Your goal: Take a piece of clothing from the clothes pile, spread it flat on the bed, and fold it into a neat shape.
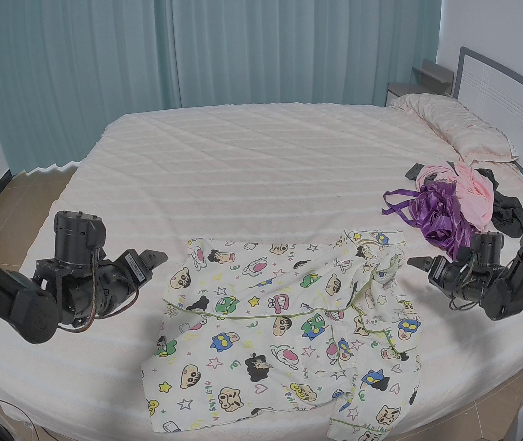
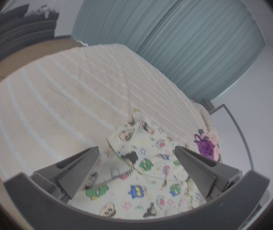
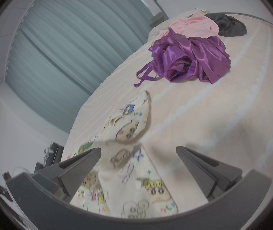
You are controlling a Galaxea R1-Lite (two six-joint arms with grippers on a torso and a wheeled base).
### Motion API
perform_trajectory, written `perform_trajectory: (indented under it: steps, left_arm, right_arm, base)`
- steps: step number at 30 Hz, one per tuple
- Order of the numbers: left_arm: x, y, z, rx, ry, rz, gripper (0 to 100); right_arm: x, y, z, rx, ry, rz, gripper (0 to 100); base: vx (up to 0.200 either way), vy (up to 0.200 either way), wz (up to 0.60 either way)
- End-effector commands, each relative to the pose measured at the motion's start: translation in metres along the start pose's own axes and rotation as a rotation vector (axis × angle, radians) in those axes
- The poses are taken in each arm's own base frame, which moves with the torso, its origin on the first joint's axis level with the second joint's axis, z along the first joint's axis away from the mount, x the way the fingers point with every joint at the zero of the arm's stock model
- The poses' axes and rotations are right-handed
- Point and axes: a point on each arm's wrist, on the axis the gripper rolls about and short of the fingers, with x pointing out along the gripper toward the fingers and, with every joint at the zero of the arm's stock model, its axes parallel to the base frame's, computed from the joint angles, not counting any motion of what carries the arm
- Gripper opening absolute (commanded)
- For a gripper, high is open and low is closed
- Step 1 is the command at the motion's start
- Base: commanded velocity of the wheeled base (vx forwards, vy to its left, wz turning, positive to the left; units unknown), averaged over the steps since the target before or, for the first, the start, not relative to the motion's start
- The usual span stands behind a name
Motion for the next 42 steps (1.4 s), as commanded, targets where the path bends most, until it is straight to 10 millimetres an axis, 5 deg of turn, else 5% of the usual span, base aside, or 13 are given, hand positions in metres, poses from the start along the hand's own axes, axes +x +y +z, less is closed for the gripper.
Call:
perform_trajectory:
  steps: [1, 17, 39, 40, 42]
  left_arm:
    - [-0.030, 0.010, -0.013, -0.075, 0.126, -0.094, 100]
    - [-0.011, 0.019, -0.030, -0.071, 0.230, -0.056, 100]
    - [-0.007, 0.018, -0.030, -0.096, 0.223, -0.061, 100]
    - [-0.008, 0.018, -0.030, -0.096, 0.223, -0.061, 100]
    - [-0.008, 0.018, -0.030, -0.096, 0.222, -0.060, 100]
  right_arm:
    - [-0.029, -0.011, -0.029, -0.073, 0.086, 0.080, 100]
    - [-0.011, -0.050, -0.052, -0.052, 0.118, 0.185, 100]
    - [0.009, -0.046, -0.057, 0.009, 0.147, 0.257, 100]
    - [0.010, -0.046, -0.058, 0.009, 0.149, 0.257, 0]
    - [0.010, -0.044, -0.058, 0.007, 0.150, 0.260, 0]
  base:
    - [0.000, 0.000, 0.00]
    - [0.000, 0.000, 0.00]
    - [0.000, 0.000, 0.00]
    - [0.000, 0.000, 0.00]
    - [0.000, 0.000, 0.00]
